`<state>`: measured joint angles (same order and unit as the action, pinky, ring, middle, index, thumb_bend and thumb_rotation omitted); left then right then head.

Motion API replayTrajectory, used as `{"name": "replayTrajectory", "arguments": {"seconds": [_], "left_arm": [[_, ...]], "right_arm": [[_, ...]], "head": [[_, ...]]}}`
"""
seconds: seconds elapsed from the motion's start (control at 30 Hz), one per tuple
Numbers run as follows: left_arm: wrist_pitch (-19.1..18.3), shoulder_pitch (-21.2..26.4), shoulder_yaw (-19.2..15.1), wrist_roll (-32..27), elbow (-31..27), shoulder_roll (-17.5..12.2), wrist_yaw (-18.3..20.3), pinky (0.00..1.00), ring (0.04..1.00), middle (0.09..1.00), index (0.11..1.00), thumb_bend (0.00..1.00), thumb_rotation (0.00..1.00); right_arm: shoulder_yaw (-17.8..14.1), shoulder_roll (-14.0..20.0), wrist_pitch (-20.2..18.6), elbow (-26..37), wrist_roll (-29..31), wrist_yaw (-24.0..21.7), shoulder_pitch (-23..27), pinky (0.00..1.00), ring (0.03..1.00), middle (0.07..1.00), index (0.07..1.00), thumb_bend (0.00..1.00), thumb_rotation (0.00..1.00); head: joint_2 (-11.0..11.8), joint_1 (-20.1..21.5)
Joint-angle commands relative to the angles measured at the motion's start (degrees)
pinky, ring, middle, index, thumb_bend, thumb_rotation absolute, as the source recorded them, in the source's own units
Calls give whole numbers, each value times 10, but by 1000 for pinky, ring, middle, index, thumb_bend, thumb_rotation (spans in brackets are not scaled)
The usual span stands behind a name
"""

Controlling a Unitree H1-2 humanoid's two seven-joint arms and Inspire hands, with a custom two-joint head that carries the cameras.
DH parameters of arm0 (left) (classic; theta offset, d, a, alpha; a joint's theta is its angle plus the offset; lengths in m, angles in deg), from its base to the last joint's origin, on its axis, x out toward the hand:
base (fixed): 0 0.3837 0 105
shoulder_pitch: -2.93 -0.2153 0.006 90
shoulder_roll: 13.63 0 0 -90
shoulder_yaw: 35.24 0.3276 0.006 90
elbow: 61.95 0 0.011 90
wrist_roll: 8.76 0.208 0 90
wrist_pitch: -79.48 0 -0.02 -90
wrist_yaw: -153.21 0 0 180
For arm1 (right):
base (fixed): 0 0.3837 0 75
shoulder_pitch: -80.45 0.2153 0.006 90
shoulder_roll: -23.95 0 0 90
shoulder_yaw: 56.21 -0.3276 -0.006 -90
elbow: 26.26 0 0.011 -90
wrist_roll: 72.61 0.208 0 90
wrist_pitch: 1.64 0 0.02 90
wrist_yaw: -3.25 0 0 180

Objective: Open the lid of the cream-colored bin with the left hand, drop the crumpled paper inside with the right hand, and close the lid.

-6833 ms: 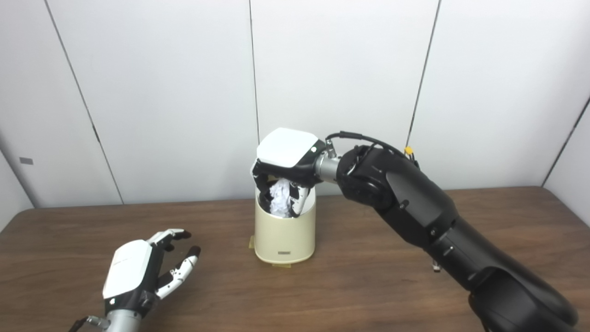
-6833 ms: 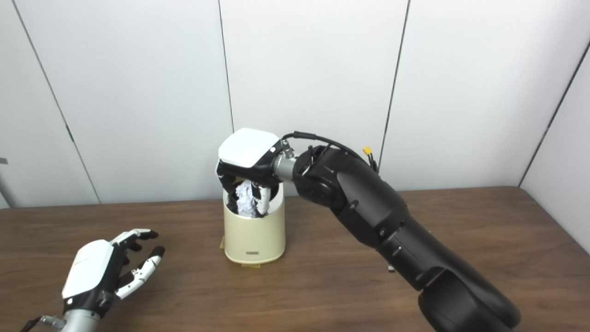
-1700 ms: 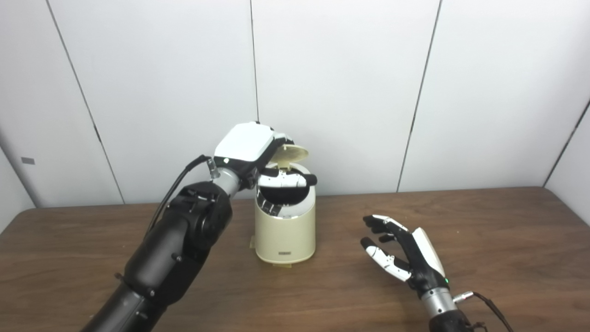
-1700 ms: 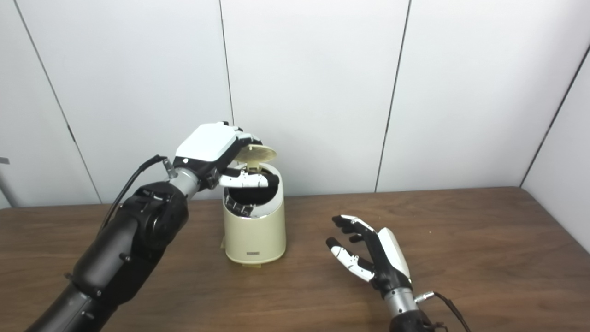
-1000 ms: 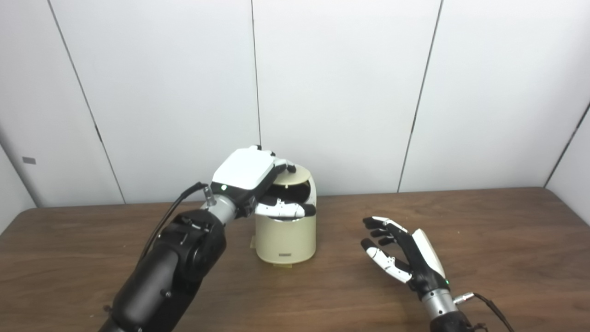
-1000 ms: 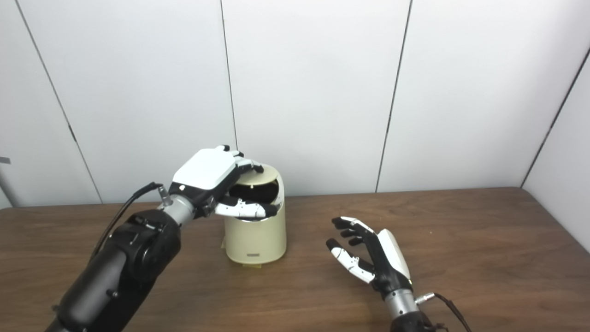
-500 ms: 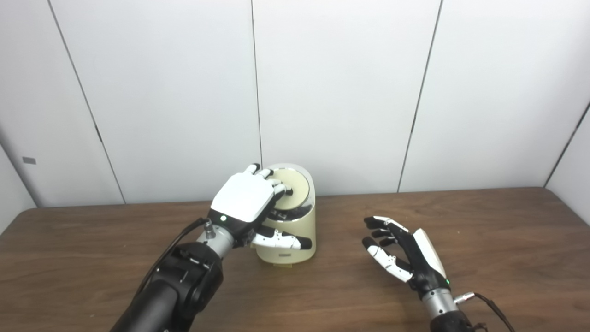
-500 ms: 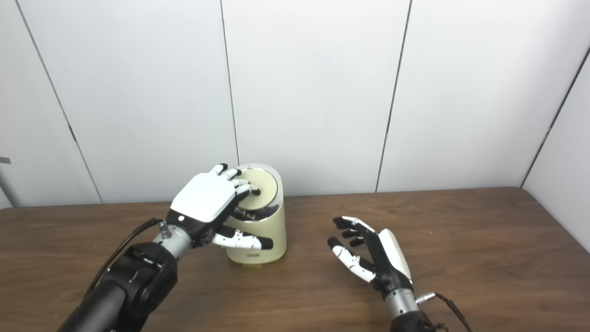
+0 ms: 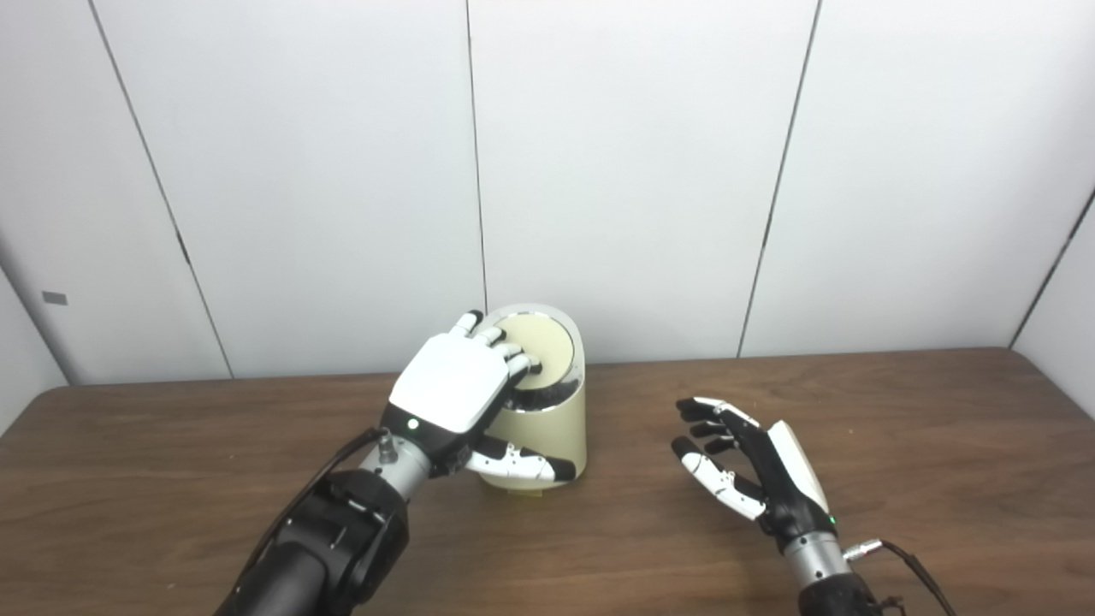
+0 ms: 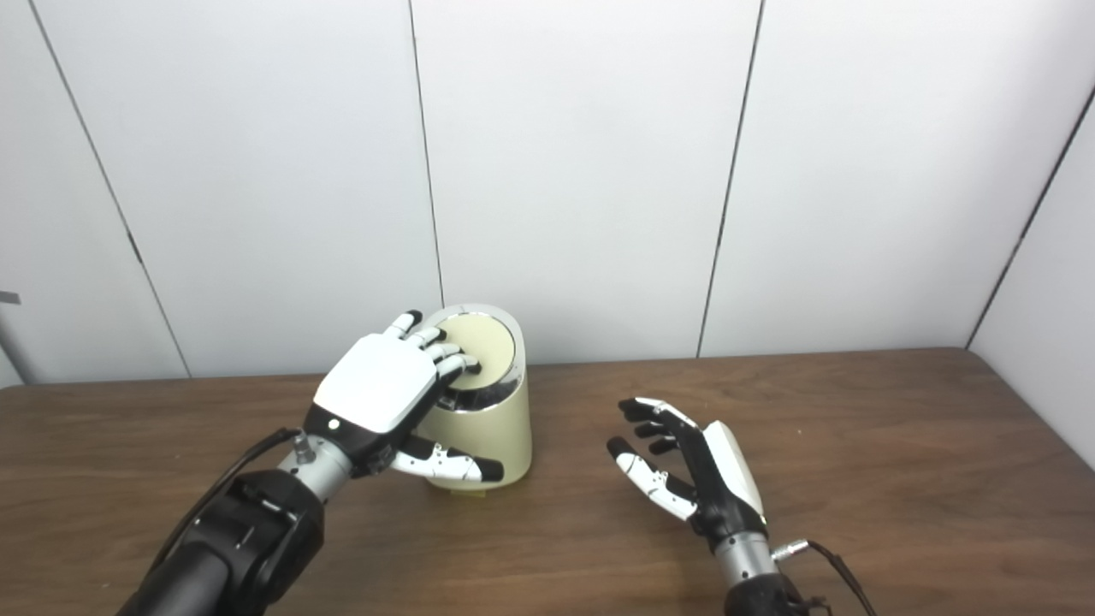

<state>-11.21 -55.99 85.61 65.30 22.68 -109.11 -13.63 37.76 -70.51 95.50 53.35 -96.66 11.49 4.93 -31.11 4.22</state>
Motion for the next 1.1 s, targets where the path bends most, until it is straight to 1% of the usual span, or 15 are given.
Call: {"name": "replayTrajectory", "arguments": {"seconds": [0.0, 0.03, 0.07, 0.13, 0.23, 0.3, 0.4, 0.5, 0.6, 0.67, 0.77, 0.87, 0.93, 1.0, 1.07], "left_arm": [[51, -6, 40, 38, 18, -29, -12, 1000, 857, 773, 764, 890, 1000], [64, -10, 53, 48, 25, -36, -31, 1000, 842, 758, 751, 880, 1000], [73, -14, 64, 52, 30, -43, -37, 1000, 822, 736, 732, 863, 1000], [82, -22, 76, 50, 38, -49, -33, 1000, 824, 736, 735, 822, 1000], [88, -25, 86, 37, 46, -51, -9, 1000, 821, 733, 733, 766, 1000], [91, -24, 91, 33, 51, -52, 2, 1000, 830, 742, 734, 753, 1000], [91, -22, 98, 34, 62, -53, 4, 1000, 821, 734, 726, 741, 1000], [87, -21, 102, 30, 70, -53, 11, 1000, 822, 736, 725, 738, 1000], [84, -20, 103, 22, 78, -53, 13, 1000, 823, 738, 726, 726, 1000], [83, -20, 103, 20, 81, -53, 10, 1000, 817, 733, 721, 721, 1000], [79, -18, 101, 13, 83, -53, 8, 1000, 819, 735, 726, 725, 1000], [71, -18, 97, 7, 82, -50, 10, 1000, 833, 755, 746, 738, 1000], [62, -18, 91, 4, 79, -46, 17, 1000, 854, 780, 780, 748, 1000], [57, -18, 84, -2, 80, -41, 8, 1000, 863, 794, 803, 747, 1000], [53, -20, 66, -21, 86, -33, -27, 1000, 863, 810, 815, 732, 1000]], "right_arm": [[-2, 3, 6, 24, -2, 5, 16, 638, 726, 752, 756, 266, 709], [-2, 3, 7, 24, -3, 5, 17, 639, 726, 752, 755, 267, 709], [-2, 2, 7, 24, -2, 6, 17, 637, 722, 750, 754, 268, 709], [-3, 1, 8, 24, 2, 6, 17, 639, 724, 750, 753, 270, 700], [-5, 0, 5, 28, 8, 1, 16, 638, 723, 754, 756, 278, 697], [-4, 1, 6, 29, 5, 2, 15, 637, 720, 752, 754, 276, 694], [-3, 0, -1, 34, 2, 0, 15, 634, 720, 751, 755, 274, 720], [-4, -2, -5, 37, 5, -3, 15, 639, 723, 753, 755, 279, 721], [-4, -2, -8, 40, 4, -3, 14, 640, 723, 756, 758, 281, 723], [-6, -3, -7, 39, 9, -5, 14, 641, 724, 757, 757, 286, 703], [-5, -2, -8, 39, 7, -5, 14, 644, 728, 759, 760, 292, 722], [-5, -1, -8, 40, 6, -6, 13, 647, 733, 759, 760, 283, 722], [-4, -1, -6, 38, 4, -4, 14, 648, 734, 759, 759, 281, 707], [-4, -1, -5, 36, 3, -4, 14, 642, 728, 755, 758, 276, 703], [-4, -2, -5, 35, 4, -4, 14, 641, 726, 755, 758, 277, 701]], "head": [[-1, 0], [-2, 1], [-2, 2], [-3, 2], [-4, 2], [-5, 3], [-5, 3], [-5, 5], [-5, 5], [-5, 4], [-4, 4], [-3, 4], [-2, 5], [-2, 5], [-1, 5]]}}
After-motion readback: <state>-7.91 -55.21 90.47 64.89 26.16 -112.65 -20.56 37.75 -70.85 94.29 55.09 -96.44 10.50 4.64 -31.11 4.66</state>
